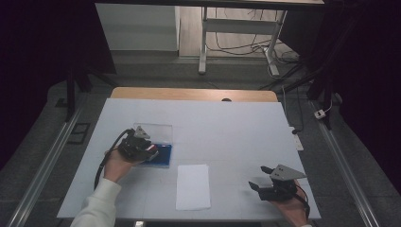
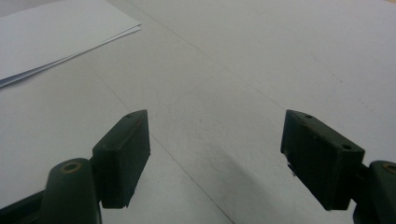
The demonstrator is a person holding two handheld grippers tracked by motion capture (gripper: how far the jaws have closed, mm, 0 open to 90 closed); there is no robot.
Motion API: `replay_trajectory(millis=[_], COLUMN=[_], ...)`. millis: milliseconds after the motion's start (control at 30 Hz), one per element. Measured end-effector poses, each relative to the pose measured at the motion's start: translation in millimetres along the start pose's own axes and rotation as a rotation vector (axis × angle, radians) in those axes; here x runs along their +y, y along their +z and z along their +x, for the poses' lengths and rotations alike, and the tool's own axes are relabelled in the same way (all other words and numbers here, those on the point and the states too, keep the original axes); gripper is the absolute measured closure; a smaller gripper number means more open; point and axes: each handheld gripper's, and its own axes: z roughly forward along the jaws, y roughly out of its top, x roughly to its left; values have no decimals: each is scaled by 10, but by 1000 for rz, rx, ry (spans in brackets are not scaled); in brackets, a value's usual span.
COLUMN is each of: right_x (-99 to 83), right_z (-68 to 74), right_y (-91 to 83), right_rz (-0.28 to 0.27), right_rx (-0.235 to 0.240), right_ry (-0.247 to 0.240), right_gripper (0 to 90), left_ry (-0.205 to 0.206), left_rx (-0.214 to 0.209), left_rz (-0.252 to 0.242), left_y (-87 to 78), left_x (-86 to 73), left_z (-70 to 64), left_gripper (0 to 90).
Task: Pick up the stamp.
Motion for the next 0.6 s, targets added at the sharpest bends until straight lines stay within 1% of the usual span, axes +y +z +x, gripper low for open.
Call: replay_trajectory(millis=[67,100,200,333,467,500,600], right_x=[-1,-1,-5,-4,-3,-7,-11], right_z=[-1,-1,-5,-8,-11,-15,-21], right_y=[2,1,1,-4,-12,-8,-13], right_rz=[1,6,8,7,6,-2,-6], right_rx=[1,-6,-3,-3,-6,2,3], right_ry=[-1,-2,1,-4,-5,0,6], right_gripper=[236,236,240,243,246,246,249], left_ry=[0,3,4,0,4,2,3], left_rx=[-1,-1,-3,-8,-9,-10,-15], left_rz=[-2,-4,-3,-2,22,20,19], left_y=[5,6,9,16,45,45,35], left_x=[-3,-5,-8,-10,-12,-14,-14], left_z=[4,4,5,8,12,11,16], left_gripper=[616,654,675,681,658,663,691])
